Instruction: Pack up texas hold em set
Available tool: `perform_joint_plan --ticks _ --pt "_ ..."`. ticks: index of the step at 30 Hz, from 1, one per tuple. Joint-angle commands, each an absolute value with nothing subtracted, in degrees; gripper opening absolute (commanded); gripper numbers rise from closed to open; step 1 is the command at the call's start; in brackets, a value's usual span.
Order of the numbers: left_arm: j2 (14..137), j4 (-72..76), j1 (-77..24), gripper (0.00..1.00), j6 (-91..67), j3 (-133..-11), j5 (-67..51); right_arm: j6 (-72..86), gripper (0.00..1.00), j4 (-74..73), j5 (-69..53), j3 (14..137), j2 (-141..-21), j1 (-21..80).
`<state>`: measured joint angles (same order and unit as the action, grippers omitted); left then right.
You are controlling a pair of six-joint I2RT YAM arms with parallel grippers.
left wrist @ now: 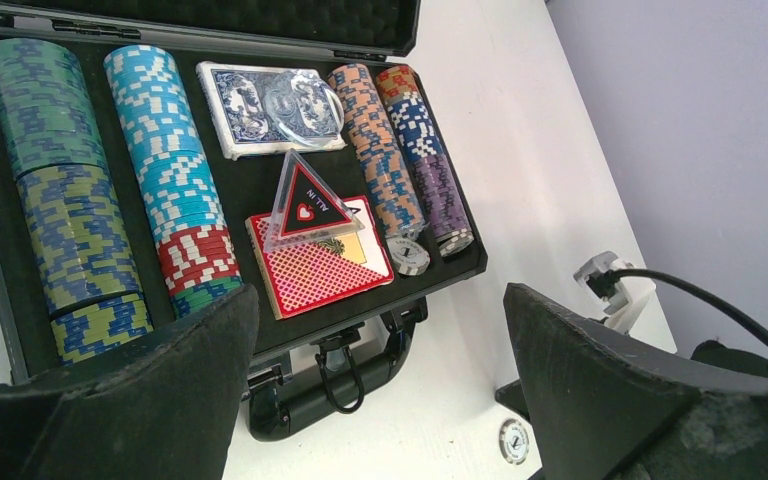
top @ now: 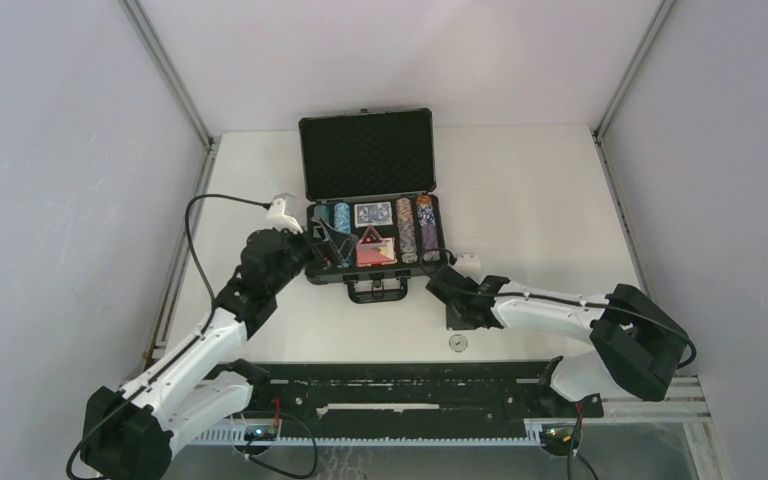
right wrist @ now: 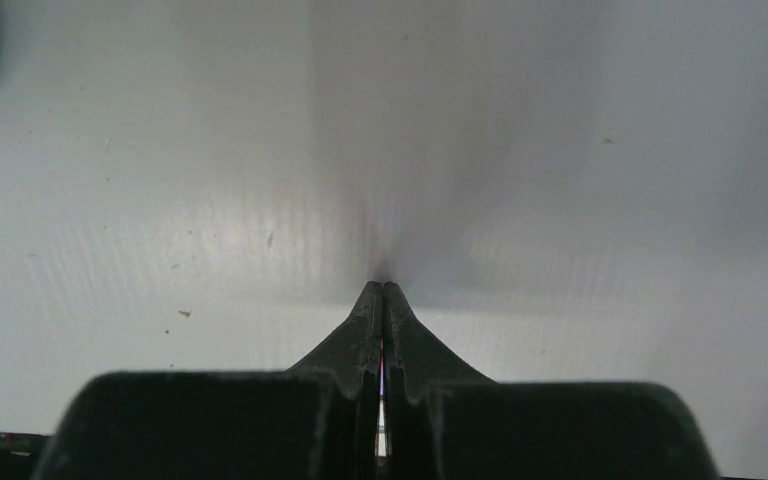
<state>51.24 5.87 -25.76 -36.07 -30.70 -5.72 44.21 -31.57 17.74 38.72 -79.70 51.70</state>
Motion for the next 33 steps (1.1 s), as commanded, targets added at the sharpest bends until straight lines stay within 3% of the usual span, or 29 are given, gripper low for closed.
perform_joint_plan --ticks 1,33 --pt "50.1 7.2 -26.2 0.97 -36.8 -29.4 -5.4 47.7 0.0 -32.6 18.5 38.0 -78.8 54.3" --pt "50.7 7.8 -26.8 0.97 -37.4 -29.6 -6.3 55.2 0.0 -36.9 20.1 33.5 -70.7 60.8"
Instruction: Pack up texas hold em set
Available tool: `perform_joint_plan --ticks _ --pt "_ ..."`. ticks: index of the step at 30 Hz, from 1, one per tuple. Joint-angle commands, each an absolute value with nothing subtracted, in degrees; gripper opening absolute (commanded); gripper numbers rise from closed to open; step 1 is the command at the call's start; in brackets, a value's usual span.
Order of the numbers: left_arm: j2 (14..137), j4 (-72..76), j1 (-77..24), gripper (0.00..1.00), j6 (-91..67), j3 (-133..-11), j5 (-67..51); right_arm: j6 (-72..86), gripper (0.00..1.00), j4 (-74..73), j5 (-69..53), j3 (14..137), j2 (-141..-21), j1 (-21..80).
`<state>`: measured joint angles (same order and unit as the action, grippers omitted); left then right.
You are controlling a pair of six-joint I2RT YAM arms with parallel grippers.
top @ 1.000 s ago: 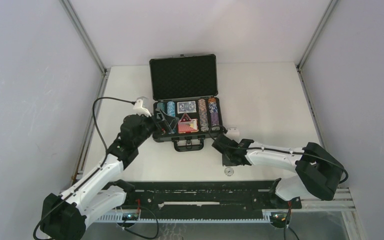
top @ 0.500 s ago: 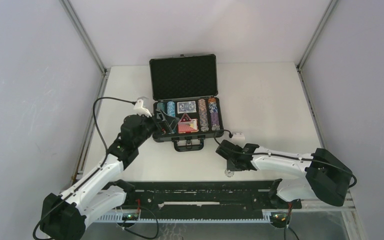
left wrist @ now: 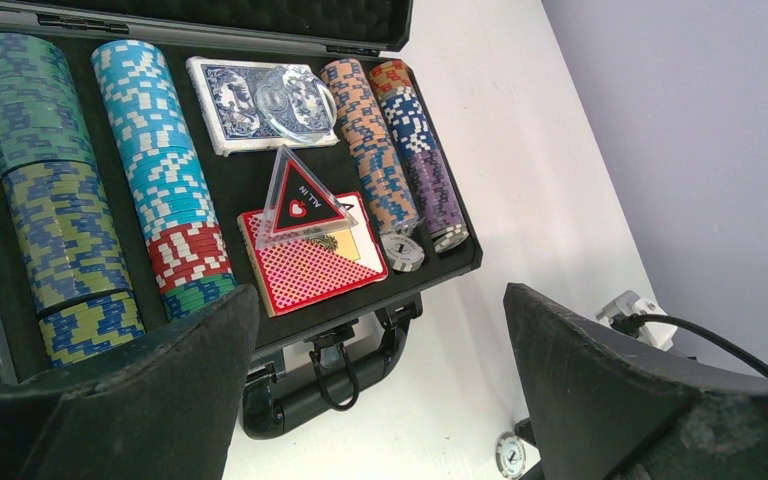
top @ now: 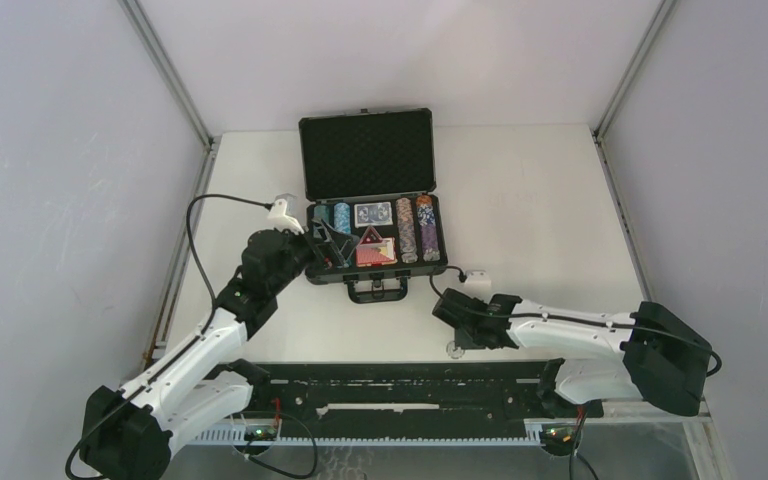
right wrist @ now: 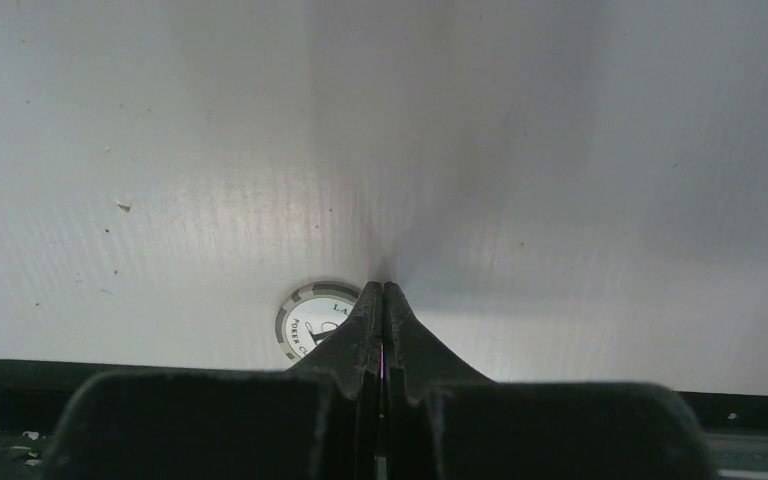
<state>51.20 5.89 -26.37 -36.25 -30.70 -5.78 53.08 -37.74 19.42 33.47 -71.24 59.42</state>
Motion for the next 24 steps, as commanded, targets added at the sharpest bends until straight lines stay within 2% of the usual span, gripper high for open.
perform_joint_plan --ticks 1,24 --pt "50.6 7.8 -26.9 0.97 -37.3 -29.5 -6.3 55.3 0.0 -36.7 20.0 33.5 -70.9 61.0" --pt "51.4 8.2 -26.9 0.97 -37.6 -29.5 -6.6 55.7 0.0 -37.4 18.9 33.8 -68.8 62.3"
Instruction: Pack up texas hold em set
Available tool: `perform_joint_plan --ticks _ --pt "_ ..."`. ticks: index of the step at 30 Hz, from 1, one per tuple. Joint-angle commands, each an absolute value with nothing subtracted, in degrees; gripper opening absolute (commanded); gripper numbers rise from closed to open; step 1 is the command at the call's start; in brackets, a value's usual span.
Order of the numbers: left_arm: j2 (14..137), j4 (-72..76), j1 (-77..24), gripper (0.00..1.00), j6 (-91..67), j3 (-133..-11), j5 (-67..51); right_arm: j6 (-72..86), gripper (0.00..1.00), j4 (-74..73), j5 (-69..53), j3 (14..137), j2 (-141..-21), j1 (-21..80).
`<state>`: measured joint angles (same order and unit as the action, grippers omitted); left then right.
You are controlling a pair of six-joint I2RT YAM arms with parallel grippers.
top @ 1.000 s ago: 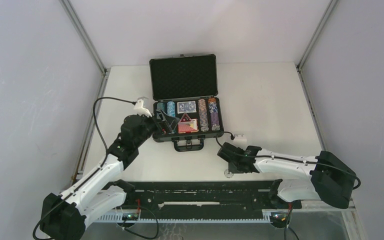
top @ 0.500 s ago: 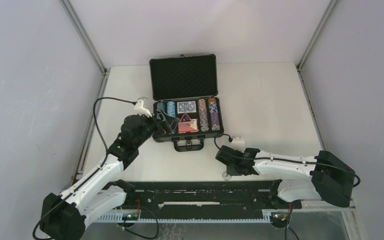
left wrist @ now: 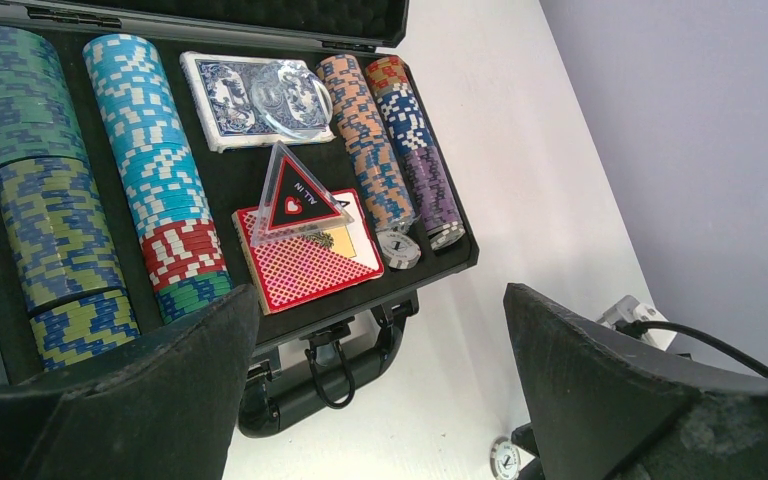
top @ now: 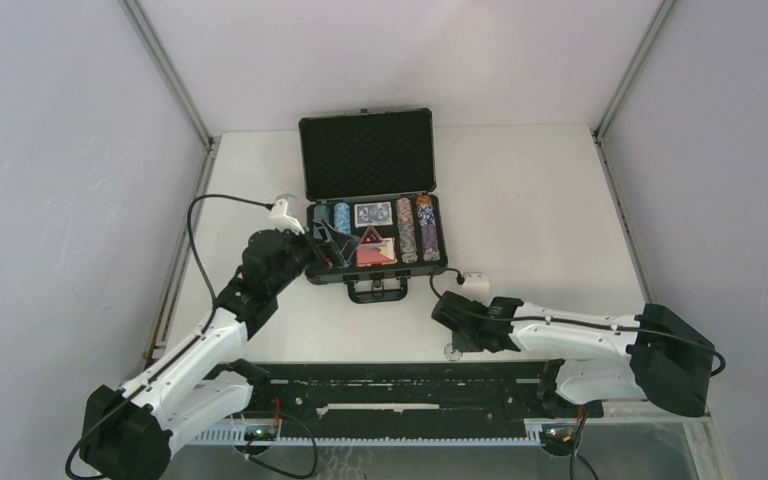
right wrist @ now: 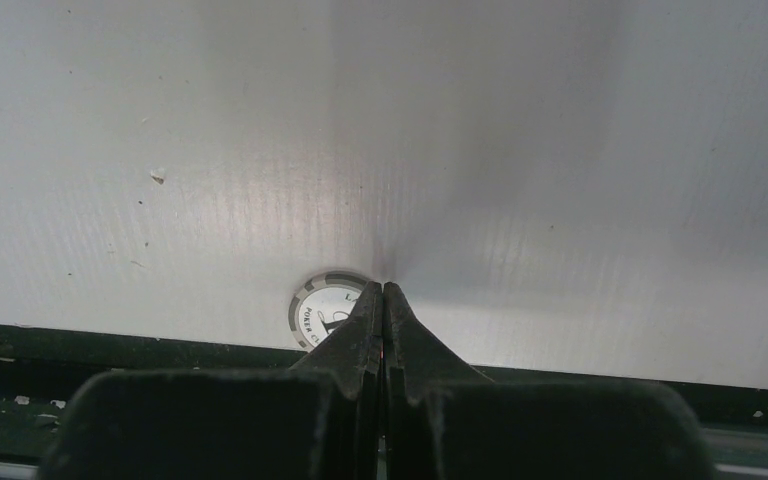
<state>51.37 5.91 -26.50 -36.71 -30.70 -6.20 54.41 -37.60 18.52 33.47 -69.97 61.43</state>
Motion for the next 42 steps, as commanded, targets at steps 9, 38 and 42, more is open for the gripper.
perform_joint_plan --ticks 9,38,42 --pt "51.1 8.1 -26.9 0.97 -37.6 -29.6 -6.7 56.5 0.0 -36.4 18.9 33.8 -72.6 63.9" --pt "50.9 7.4 -27.0 0.97 -36.5 -29.6 -4.7 39.4 0.55 -37.4 20.4 37.7 -62.5 60.0" --pt "50.1 6.7 -27.0 0.97 -35.8 -29.6 -3.5 33.6 0.63 -37.5 19.4 37.6 -64.1 64.6"
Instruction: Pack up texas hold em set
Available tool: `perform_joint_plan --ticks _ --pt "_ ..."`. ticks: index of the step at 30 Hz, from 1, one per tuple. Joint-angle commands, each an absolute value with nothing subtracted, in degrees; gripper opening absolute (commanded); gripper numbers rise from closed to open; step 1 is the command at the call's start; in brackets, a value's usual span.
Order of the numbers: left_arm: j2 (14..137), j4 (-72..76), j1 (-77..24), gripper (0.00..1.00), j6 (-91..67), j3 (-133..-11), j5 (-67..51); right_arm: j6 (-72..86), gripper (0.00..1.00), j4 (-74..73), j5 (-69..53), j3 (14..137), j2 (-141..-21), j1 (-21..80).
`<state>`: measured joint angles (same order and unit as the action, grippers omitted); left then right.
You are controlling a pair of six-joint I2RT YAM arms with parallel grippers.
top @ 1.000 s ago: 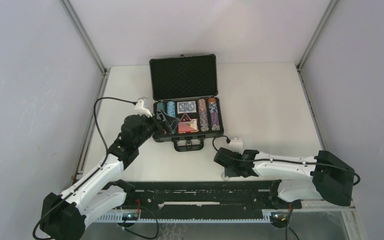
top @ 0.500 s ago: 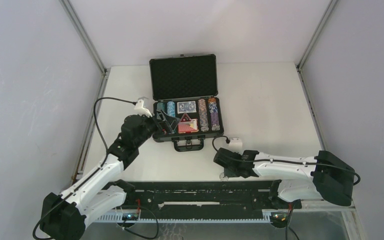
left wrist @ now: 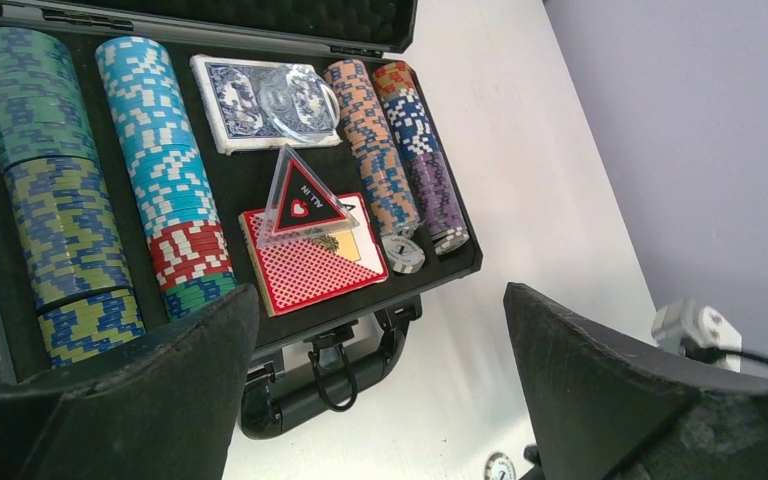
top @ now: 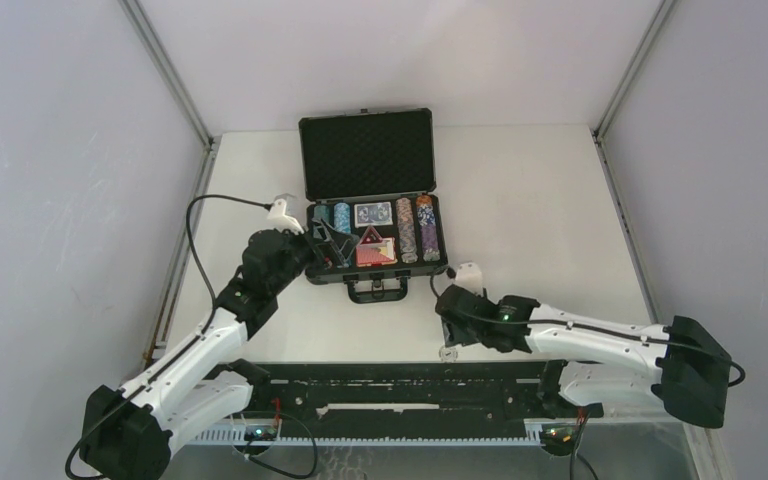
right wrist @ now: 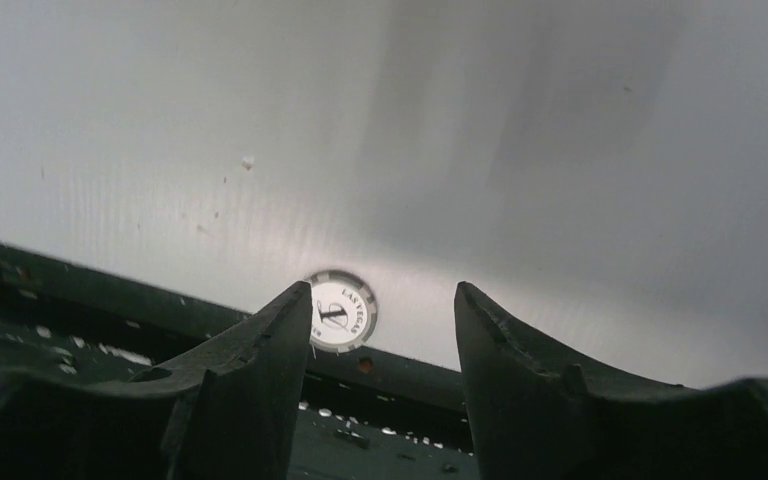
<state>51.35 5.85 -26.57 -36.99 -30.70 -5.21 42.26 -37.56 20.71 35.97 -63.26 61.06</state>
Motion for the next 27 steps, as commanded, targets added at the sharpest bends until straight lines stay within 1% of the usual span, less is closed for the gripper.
perform_joint_plan --ticks 1,3,6,11,15,18,24,27 --pt "50.2 6.8 -27.1 0.97 -35.7 -29.6 -3.4 32.7 0.64 -37.4 19.1 37.7 -64.9 65.5" --pt "50.4 6.7 -27.0 0.97 -35.6 -29.7 -3.3 31.7 0.65 -37.3 19.2 37.9 -66.9 67.5" --pt "50.8 6.8 -27.1 0.97 -35.7 -29.6 -3.1 30.7 0.74 -38.2 20.4 39.1 -70.5 69.7" --pt "51.6 7.0 -27.0 0.97 -35.5 -29.7 -2.5 27.6 0.75 -36.3 17.5 40.3 -73.9 70.8" --pt "51.7 7.0 -27.1 0.97 -35.3 -29.7 -2.1 24.0 0.76 -34.0 11.7 40.5 -74.1 70.8" --pt "51.5 6.6 -27.0 0.97 -35.0 -29.8 -1.5 20.3 0.76 -34.0 8.6 42.8 -74.9 70.8" --pt "51.3 5.4 -27.0 0.97 -34.0 -30.5 -0.2 8.3 0.76 -38.0 8.7 51.4 -79.1 70.3" --pt "51.1 4.7 -27.0 0.97 -33.5 -30.8 0.4 3.8 0.77 -39.9 9.5 53.3 -80.6 67.8"
